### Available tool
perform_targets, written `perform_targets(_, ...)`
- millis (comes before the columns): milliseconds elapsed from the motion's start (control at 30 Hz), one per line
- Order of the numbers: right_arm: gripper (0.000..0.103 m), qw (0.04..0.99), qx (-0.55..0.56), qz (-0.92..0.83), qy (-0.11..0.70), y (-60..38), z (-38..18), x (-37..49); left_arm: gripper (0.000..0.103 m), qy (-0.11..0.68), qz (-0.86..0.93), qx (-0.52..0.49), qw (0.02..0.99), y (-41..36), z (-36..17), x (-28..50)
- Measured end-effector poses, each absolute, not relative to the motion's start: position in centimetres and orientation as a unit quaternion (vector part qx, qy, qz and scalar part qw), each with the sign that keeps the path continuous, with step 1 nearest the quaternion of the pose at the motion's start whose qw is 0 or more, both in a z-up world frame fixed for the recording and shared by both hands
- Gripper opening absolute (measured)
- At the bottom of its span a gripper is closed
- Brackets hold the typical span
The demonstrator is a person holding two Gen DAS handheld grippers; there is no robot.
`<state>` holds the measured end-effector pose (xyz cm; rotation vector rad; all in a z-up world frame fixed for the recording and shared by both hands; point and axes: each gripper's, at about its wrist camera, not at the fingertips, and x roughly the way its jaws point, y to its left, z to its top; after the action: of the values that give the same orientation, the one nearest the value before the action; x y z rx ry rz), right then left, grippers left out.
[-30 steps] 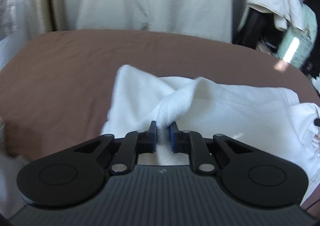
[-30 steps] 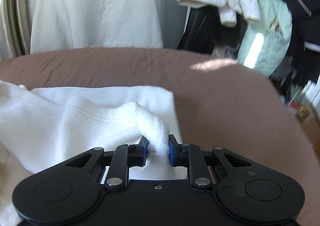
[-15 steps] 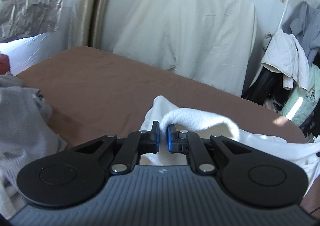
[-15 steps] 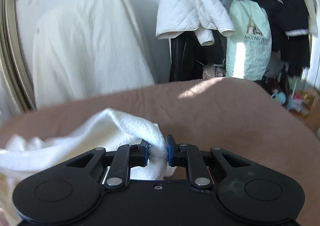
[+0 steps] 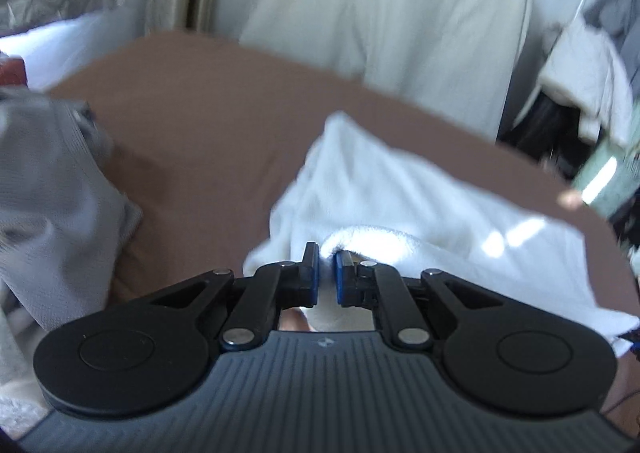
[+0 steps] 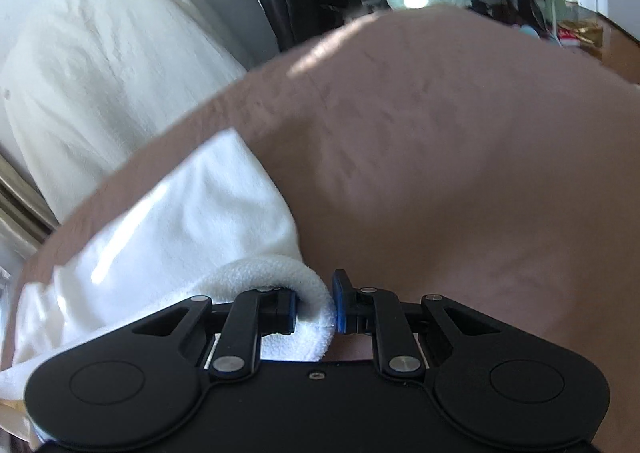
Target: Fold clothes
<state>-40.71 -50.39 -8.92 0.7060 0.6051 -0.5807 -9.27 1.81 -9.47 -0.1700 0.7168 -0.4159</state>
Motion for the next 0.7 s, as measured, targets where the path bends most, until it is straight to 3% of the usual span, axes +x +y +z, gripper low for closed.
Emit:
perform_targets(200, 0.02, 0.902, 0.286, -0.235, 0.222, -49.7, -5.9, -42.0, 0.009, 0.36, -0.209, -0.073, 0.906, 1.8, -9.9, -10.0)
perform_targets(367, 0.02, 0.872, 0.267, -0.267, 0.311, -50.1, -9.8, -42.4, 0.011, 0.405, -0.221, -0.057, 0.886, 1.3, -11.3, -9.9)
perform_targets(567, 0.024, 0.883, 0.274, -0.236, 0.301, -50.8, -10.0, -42.6, 0.01, 0.368, -0.202, -0.071, 0.905, 2.0, -10.5, -10.5)
perform_targets(700, 0.018, 0.914, 0.259, -0.182, 0.253, -50.8, -8.1, -43.8, 0.01, 0.329, -0.179, -0.079, 0.924, 3.3, -8.8, -12.3)
